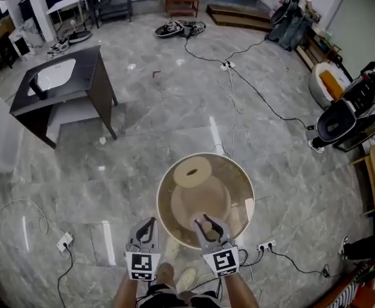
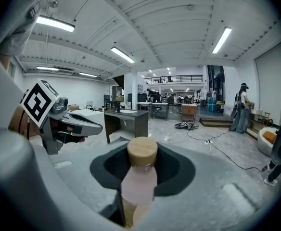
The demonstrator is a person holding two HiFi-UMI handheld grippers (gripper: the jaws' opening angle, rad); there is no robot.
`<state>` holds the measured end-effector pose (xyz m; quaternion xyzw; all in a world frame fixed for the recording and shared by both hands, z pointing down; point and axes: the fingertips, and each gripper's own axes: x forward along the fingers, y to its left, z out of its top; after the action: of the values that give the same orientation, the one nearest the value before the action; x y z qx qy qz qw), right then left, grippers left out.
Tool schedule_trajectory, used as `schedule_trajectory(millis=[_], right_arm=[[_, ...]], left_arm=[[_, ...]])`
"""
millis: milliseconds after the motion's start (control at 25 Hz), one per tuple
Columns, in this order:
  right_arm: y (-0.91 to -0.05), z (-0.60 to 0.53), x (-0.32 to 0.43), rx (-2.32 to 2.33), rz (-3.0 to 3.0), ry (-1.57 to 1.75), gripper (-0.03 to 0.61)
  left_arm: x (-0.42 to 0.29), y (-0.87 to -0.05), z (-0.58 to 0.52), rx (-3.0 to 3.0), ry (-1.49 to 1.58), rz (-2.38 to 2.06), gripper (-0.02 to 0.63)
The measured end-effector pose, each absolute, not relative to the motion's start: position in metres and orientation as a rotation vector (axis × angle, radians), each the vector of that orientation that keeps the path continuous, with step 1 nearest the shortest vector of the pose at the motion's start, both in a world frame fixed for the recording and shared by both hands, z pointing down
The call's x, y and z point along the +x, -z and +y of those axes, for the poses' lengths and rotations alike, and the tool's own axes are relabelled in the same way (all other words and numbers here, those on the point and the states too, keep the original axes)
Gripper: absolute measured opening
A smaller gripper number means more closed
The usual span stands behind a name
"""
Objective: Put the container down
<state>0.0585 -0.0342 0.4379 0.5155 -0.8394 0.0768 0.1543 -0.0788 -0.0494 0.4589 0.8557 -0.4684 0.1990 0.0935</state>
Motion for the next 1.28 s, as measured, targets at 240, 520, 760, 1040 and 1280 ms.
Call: schedule_trajectory(millis=[240,520,760,1040,1280], right_arm=[[-0.477,-0.076,0.049,1.459,-2.400,-0.246,0.121],[-0.525,-0.113,0.032,1.407,-2.389,-0.275,0.121],[-0.565,-0.131,0.020,1.393,-2.391,-0.286,0.122],[-0.619,-0.148,0.009,1.355,-2.389,-0.305,0.123],[-0.665,-0.156,0.005,1.337,-2.373,-0.341,0.122]], left_arm=[[-0.085,-0.498,-0.084,2.515,-0.614,-1.364,0.017],[-0.097,-0.546,-0.116,2.465,-0.630,-1.356,0.017],[-0.103,-0.584,-0.131,2.439,-0.644,-1.332,0.017],[-0.109,-0.633,-0.145,2.418,-0.652,-1.327,0.017],[-0.119,-0.675,-0.149,2.388,-0.663,-1.324,0.017]])
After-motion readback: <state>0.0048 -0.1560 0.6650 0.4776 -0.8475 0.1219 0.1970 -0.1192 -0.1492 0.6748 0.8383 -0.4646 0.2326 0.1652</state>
